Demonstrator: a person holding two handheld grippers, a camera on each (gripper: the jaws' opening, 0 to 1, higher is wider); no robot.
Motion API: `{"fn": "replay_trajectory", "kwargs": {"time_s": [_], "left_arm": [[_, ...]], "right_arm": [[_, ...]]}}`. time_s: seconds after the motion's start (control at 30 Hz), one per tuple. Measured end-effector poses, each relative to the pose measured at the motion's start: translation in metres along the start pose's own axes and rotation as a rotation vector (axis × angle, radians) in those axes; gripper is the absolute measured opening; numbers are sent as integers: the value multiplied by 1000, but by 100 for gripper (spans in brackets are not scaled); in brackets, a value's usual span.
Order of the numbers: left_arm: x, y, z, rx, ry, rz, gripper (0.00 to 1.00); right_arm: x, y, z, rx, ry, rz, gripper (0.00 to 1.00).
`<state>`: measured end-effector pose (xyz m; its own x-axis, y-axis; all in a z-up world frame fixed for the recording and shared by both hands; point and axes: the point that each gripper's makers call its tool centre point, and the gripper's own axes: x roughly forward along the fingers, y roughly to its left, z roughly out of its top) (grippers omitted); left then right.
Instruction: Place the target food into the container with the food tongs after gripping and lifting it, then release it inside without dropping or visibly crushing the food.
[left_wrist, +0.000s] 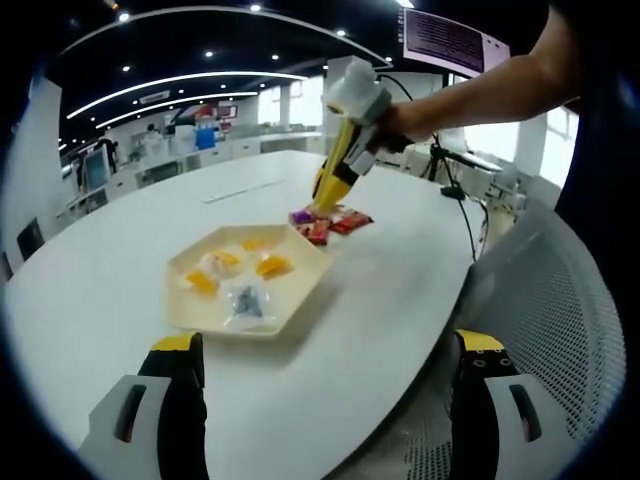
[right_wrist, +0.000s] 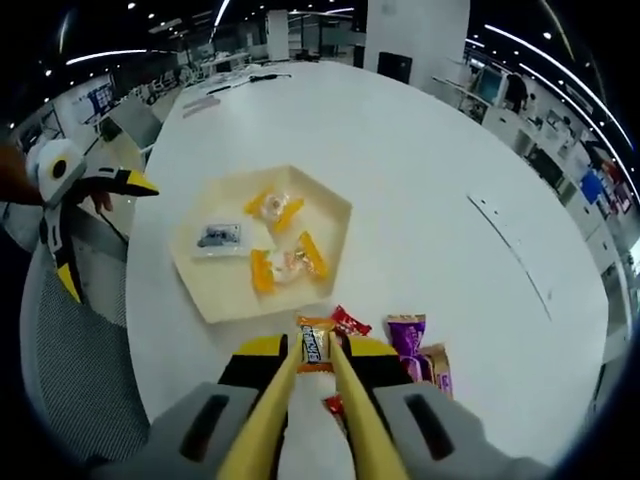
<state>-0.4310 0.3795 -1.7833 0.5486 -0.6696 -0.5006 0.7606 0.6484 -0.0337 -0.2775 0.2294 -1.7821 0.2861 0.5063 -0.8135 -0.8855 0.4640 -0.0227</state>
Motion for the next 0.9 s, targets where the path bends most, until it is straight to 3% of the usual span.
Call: {"fn": "replay_trajectory", "kwargs": {"time_s": [0.6, 0.9], "left_arm": [[-1, -2, 3, -17, -16, -10, 99], [-3, -8, 15, -52, -81, -52, 99]], "right_arm": [[3, 27, 43, -102, -61, 50, 20], [9, 41, 62, -118, -84, 73, 21]]}}
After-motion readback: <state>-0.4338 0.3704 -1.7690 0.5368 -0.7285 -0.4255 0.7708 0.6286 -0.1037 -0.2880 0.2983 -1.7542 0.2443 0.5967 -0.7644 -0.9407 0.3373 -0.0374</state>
